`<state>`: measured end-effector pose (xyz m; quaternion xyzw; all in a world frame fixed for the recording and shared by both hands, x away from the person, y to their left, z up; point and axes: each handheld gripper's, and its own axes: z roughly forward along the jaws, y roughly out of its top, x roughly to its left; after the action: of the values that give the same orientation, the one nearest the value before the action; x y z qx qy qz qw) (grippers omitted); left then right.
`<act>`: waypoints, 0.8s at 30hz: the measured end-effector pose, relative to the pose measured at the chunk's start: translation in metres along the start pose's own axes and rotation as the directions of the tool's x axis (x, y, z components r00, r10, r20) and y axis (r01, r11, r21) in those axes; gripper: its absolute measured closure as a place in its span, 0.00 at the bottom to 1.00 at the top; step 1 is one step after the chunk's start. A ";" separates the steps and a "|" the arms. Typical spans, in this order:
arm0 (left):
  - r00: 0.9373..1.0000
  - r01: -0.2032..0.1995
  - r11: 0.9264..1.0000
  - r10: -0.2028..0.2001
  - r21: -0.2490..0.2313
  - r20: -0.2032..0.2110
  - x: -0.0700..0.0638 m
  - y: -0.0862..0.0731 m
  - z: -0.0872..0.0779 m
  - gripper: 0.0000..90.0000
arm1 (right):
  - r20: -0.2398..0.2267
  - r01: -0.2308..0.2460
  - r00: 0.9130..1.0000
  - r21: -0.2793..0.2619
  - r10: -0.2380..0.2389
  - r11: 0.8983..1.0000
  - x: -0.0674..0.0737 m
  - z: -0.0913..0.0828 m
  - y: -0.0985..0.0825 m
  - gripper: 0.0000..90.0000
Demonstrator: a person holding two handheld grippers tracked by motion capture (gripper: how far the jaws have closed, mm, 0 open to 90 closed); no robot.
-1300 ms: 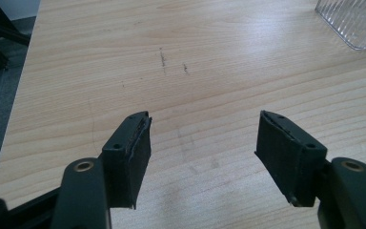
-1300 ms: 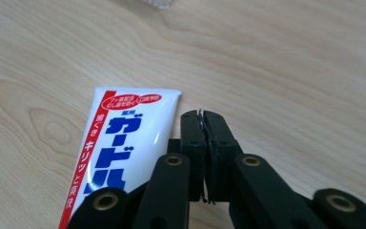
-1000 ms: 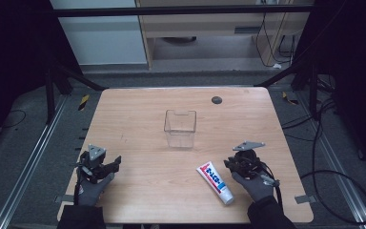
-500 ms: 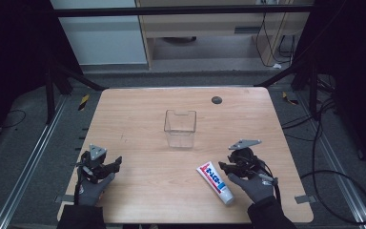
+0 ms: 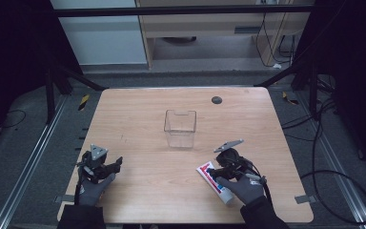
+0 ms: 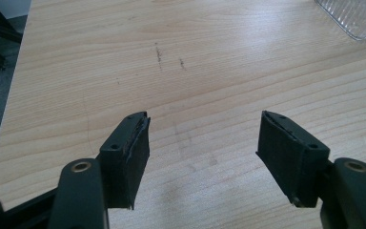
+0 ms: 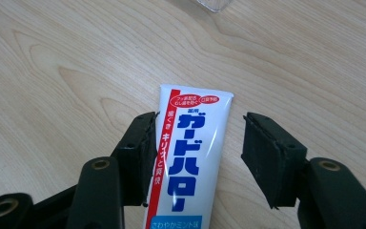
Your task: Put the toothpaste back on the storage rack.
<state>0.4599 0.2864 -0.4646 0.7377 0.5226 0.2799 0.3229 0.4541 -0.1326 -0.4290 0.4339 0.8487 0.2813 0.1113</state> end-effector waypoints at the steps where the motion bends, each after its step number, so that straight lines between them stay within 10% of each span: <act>1: 1.000 0.000 1.000 0.000 0.000 0.000 0.000 0.000 0.000 0.38 | 0.004 -0.004 1.000 0.006 0.004 1.000 0.001 0.001 0.000 0.50; 24: 1.000 -0.005 1.000 0.005 0.008 -0.002 0.000 0.000 0.001 0.38 | 0.006 -0.004 1.000 0.136 0.003 0.991 0.009 0.030 0.004 0.39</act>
<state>0.4609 0.2865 -0.4655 0.7400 0.5223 0.2791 0.3189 0.4648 -0.1120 -0.4509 0.4428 0.8648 0.2216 0.0831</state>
